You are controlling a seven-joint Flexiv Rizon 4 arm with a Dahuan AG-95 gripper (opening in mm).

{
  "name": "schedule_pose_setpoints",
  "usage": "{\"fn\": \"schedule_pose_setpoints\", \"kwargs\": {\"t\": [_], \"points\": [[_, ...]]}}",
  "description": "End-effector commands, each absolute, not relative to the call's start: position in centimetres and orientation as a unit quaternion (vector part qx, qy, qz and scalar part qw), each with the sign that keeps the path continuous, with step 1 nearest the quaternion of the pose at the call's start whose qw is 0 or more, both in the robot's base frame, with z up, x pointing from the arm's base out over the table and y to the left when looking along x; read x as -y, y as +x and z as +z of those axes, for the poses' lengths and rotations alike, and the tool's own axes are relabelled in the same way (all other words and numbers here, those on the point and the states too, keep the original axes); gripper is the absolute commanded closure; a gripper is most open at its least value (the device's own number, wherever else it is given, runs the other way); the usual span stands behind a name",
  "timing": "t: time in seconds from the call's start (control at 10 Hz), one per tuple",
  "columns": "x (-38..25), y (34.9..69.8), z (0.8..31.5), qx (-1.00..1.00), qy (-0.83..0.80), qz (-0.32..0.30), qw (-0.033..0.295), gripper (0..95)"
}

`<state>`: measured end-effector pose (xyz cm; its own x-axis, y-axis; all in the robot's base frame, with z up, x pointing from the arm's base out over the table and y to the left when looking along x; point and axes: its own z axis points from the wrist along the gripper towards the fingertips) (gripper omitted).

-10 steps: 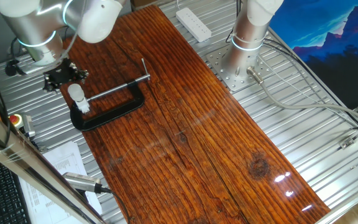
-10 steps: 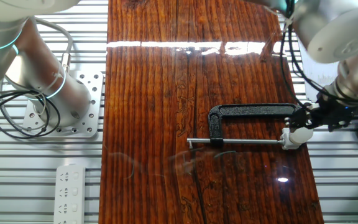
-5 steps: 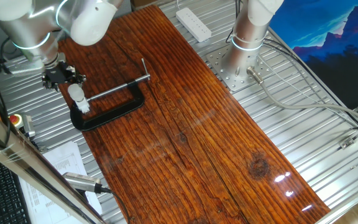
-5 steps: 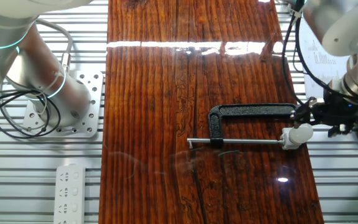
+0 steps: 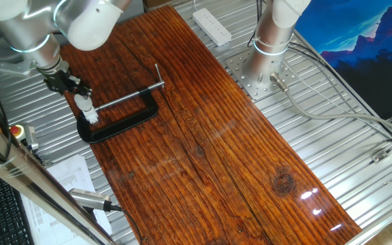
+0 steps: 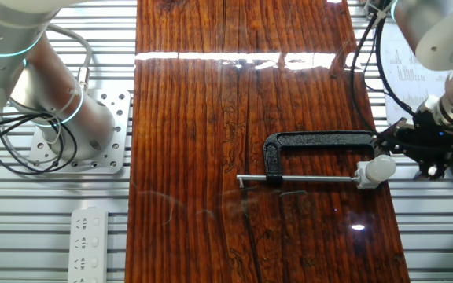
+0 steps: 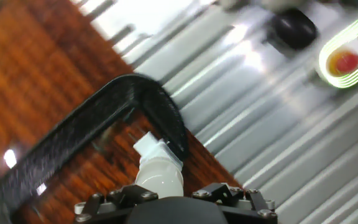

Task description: Take out the light bulb by rotating it

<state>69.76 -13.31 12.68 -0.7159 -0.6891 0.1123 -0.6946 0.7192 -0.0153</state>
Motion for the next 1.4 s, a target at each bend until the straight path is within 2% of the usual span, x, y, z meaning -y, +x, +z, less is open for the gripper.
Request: {"fn": "schedule_pose_setpoints", "kwargs": {"t": [0.1,0.5,0.6,1.4], "points": [[13.9,69.4,12.5,0.973,0.225,0.013,0.039,19.0],[14.3,68.6,11.9,0.991,0.129,-0.017,0.032,19.0],[14.2,68.6,11.8,0.992,0.12,-0.02,0.033,38.0],[12.8,67.9,11.4,0.994,0.103,-0.024,0.031,38.0]]}}
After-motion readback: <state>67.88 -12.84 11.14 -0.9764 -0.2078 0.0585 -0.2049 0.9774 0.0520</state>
